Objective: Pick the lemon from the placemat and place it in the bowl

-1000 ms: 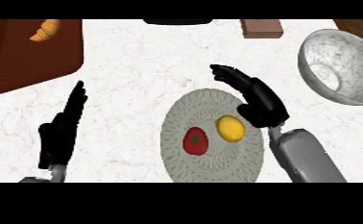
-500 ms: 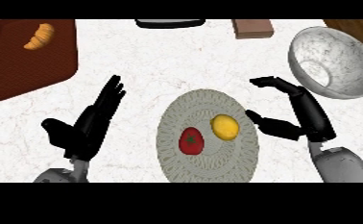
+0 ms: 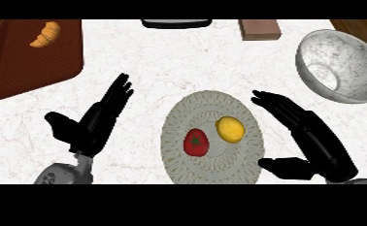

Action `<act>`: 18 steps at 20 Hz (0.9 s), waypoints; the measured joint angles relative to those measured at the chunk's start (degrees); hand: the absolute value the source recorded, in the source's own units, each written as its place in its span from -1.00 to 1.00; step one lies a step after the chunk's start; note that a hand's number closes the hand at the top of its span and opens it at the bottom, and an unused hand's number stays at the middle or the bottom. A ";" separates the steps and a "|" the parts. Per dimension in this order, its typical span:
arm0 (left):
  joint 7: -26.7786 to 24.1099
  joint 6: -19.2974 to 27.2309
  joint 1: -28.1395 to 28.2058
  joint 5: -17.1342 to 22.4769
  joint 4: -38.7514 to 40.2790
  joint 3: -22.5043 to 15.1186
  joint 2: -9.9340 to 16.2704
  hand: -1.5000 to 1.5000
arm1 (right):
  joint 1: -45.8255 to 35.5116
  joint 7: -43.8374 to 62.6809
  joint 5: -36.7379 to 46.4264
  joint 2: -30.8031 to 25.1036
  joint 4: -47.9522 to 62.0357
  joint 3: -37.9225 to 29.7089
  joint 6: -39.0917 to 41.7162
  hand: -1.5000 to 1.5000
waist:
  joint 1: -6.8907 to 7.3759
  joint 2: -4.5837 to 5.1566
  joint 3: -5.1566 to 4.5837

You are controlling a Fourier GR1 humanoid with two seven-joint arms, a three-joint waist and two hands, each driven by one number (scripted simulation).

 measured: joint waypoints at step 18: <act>0.19 -3.05 -0.50 -0.54 0.94 0.79 -1.66 0.00 | -16.39 54.35 4.98 10.81 -7.43 9.48 28.91 -1.00 | 2.23 0.48 0.15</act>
